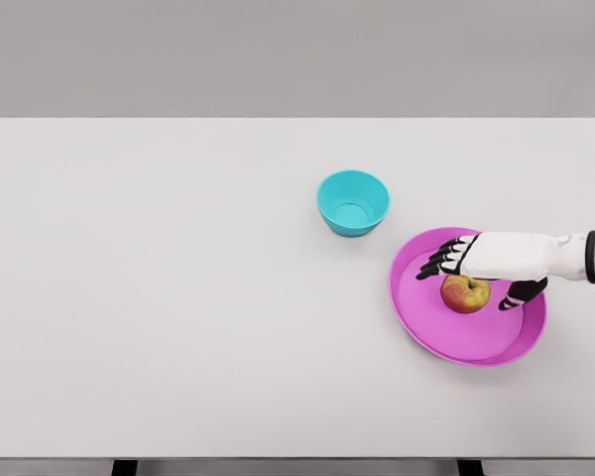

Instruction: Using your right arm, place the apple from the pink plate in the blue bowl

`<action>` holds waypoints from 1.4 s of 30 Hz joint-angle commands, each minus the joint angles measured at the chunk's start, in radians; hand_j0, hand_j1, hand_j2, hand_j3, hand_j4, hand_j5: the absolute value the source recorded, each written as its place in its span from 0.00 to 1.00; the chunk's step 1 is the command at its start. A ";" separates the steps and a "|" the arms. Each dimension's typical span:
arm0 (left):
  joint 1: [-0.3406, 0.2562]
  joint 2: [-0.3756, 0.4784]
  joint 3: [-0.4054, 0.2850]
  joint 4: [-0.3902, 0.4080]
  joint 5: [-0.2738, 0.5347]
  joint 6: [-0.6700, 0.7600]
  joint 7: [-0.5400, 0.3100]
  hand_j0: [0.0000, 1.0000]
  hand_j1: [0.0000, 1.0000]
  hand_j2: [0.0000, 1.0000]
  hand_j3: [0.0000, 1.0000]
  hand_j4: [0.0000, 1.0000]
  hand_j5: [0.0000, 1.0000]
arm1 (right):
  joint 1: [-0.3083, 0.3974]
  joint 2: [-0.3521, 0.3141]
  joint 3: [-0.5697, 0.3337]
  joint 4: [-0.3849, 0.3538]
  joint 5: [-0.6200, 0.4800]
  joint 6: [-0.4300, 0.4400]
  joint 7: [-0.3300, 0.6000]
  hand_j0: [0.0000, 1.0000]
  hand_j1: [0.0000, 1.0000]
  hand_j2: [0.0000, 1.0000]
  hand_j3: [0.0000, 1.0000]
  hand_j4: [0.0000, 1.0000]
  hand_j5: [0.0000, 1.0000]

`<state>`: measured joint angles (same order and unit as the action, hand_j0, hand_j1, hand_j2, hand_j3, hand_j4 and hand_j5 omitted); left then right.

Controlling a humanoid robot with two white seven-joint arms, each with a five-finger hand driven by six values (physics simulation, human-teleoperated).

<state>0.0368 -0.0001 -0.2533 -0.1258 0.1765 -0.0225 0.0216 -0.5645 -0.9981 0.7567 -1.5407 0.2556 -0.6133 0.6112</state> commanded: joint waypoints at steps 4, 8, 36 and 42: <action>0.000 0.000 0.000 0.000 0.000 0.001 0.000 1.00 1.00 1.00 1.00 1.00 1.00 | 0.000 0.000 0.003 -0.006 -0.006 0.002 0.000 1.00 1.00 1.00 1.00 1.00 1.00; 0.000 0.000 0.000 0.000 0.000 0.000 0.000 1.00 1.00 1.00 1.00 1.00 1.00 | 0.002 0.000 0.007 -0.010 -0.006 0.002 0.000 1.00 1.00 1.00 1.00 1.00 1.00; 0.000 0.000 0.000 0.000 0.000 0.001 0.000 1.00 1.00 1.00 1.00 1.00 1.00 | 0.000 -0.004 0.021 -0.004 -0.006 0.002 0.000 0.50 0.50 0.50 0.50 0.50 0.50; 0.000 0.000 -0.001 0.000 0.000 0.000 0.000 1.00 1.00 1.00 1.00 1.00 1.00 | -0.023 0.000 0.020 0.007 -0.004 0.002 0.000 0.49 0.49 0.49 0.49 0.49 0.49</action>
<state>0.0368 -0.0001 -0.2536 -0.1258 0.1765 -0.0226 0.0216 -0.5890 -0.9987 0.7774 -1.5373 0.2566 -0.6131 0.6111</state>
